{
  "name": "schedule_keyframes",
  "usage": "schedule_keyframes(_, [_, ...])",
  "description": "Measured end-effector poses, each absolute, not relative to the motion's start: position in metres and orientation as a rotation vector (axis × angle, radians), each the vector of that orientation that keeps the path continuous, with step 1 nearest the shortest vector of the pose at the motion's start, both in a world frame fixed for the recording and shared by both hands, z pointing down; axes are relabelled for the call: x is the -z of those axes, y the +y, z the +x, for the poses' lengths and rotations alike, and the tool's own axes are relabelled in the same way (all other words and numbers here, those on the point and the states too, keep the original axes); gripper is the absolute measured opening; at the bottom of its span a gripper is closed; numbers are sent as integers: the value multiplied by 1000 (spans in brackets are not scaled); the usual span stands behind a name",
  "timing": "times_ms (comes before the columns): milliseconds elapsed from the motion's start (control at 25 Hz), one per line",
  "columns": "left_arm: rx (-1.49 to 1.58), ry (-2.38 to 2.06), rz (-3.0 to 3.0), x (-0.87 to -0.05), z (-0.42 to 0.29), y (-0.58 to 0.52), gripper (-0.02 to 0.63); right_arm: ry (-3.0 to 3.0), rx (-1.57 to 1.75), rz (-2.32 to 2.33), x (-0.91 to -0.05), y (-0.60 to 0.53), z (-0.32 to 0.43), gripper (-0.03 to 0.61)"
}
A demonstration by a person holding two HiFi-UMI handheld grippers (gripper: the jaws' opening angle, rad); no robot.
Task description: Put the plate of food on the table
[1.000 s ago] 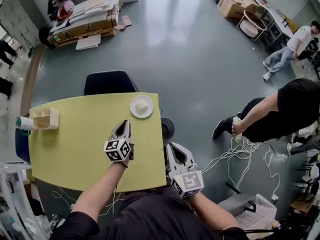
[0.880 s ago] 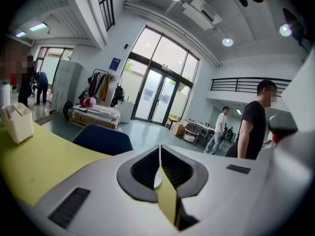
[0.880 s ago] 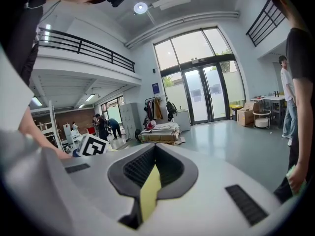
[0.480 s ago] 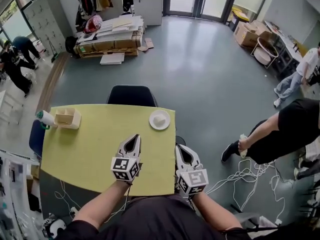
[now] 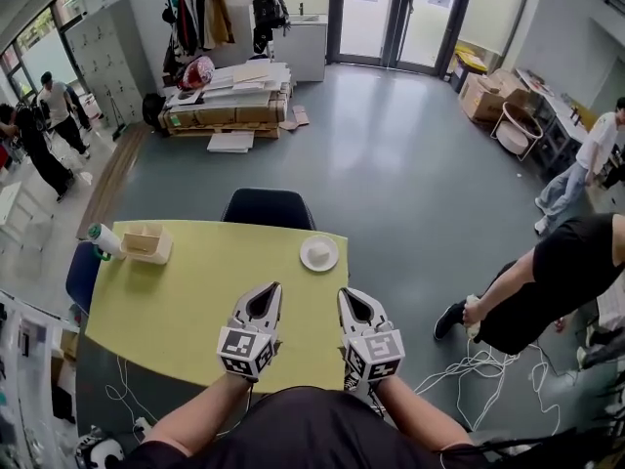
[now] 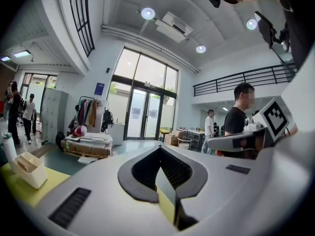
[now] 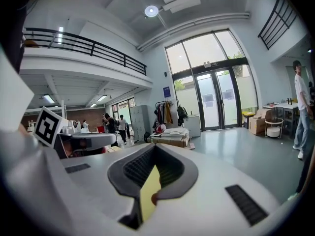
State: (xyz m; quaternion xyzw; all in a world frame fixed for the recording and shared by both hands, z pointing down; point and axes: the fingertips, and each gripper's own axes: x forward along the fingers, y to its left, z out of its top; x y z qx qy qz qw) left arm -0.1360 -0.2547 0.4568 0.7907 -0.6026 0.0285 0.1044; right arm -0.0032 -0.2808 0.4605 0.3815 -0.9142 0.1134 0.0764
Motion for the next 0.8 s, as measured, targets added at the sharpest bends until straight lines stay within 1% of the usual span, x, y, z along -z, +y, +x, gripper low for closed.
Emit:
schedule_keyframes(240, [-56,-1746,2350,-448,-130,-248,9,-2738,-316,1185,-448,-281,2,12])
schedule_keyframes(480, [-42,-1713,2370,-448,-114,-247,9,-2703,-352,1218,-455,-280,17,12])
schedule_keyframes(800, [-48,-1700,2389,-449,-103,-251,9,-2702,-289,1248,-451,-282,24,12])
